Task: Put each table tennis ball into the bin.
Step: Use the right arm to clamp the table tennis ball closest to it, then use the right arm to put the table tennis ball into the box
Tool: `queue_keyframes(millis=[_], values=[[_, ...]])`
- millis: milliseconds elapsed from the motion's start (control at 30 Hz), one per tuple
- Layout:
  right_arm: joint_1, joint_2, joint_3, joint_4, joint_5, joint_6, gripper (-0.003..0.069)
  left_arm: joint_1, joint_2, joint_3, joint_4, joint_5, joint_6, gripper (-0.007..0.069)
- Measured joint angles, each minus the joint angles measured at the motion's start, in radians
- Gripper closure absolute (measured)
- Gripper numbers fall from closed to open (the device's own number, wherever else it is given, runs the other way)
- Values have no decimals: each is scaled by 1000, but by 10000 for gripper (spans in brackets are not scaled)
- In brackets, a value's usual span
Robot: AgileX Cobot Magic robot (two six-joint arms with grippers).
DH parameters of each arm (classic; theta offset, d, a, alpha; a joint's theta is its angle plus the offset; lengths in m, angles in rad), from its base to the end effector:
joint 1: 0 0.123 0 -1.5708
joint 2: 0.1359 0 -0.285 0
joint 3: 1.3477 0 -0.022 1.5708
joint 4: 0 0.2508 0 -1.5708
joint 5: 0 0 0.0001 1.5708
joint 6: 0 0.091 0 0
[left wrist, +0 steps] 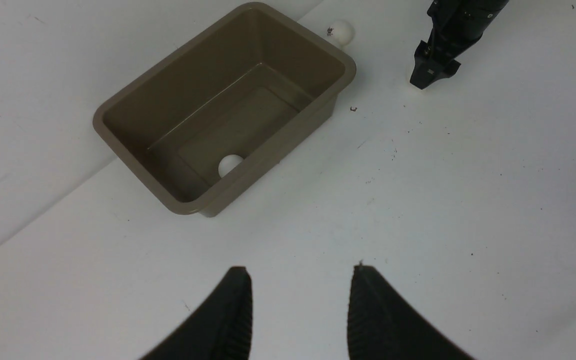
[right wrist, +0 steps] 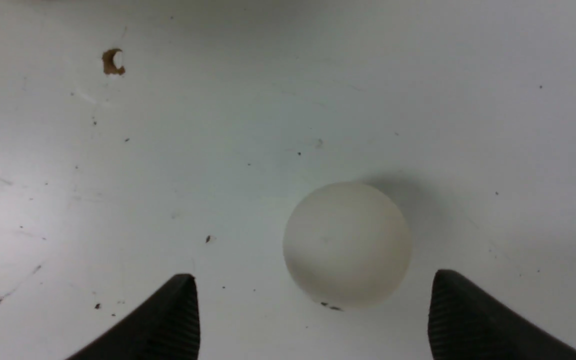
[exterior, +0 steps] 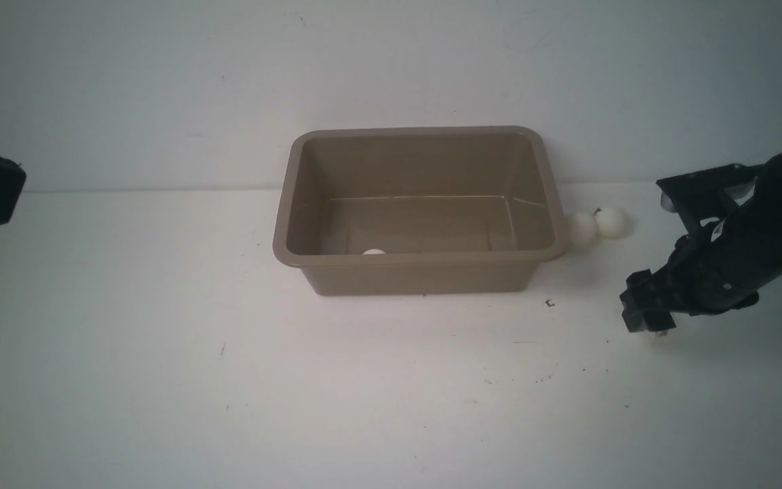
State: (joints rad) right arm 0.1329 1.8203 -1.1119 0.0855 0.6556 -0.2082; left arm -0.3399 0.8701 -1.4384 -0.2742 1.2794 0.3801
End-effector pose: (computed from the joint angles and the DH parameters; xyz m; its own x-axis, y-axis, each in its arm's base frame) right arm 0.3466 0.0511 0.1721 -0.9182 -0.2637 -0.2956 -0.2786 0.9604 0.0085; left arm 0.0908 -0.0572 0.4834 -0.3645 0.4311 -0.8254 0.6588 0.7458 0.0986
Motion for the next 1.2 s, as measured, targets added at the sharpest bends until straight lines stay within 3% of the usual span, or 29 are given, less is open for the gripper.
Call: queue_keyframes(millis=[333, 400, 533, 900, 1200], values=[[0, 88, -77, -38, -1, 44, 111, 0, 0, 0, 0, 0, -3, 377], [0, 109, -97, -52, 15, 66, 158, 0, 0, 0, 0, 0, -11, 377], [0, 113, -103, -76, 37, 81, 320, 0, 0, 0, 0, 0, -15, 377], [49, -32, -124, -98, 56, 79, 309, 0, 0, 0, 0, 0, -16, 377], [184, 22, -460, -85, 158, 36, 309, 0, -1, 0, 1, 0, -16, 377]])
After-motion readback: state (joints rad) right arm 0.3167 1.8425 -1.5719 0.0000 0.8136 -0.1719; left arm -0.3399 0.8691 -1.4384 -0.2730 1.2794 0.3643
